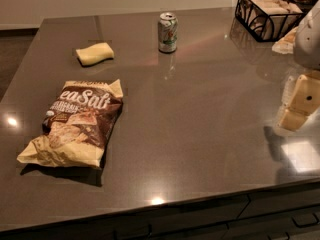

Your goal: Move 7up can near brown chip bag

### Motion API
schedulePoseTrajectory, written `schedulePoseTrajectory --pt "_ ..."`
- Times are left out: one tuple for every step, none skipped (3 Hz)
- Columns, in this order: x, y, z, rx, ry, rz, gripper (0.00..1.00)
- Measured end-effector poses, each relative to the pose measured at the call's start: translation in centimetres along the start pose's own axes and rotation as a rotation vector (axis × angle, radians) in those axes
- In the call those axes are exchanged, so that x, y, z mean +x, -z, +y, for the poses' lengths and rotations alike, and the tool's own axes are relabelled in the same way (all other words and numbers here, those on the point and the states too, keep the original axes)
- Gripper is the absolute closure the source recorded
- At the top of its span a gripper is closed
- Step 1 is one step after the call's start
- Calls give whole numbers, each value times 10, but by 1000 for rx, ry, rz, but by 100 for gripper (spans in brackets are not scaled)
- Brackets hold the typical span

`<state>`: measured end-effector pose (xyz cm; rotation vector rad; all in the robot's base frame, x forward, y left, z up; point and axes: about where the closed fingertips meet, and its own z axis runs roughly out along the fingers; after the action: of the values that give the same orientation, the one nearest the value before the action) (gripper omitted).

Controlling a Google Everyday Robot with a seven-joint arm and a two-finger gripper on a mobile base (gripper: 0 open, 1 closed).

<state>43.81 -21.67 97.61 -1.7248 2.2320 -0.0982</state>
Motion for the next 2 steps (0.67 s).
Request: schedulePoseTrajectory --pt "0 0 0 0 0 0 0" --pt "-7 -4 -10 3 -23 -16 0"
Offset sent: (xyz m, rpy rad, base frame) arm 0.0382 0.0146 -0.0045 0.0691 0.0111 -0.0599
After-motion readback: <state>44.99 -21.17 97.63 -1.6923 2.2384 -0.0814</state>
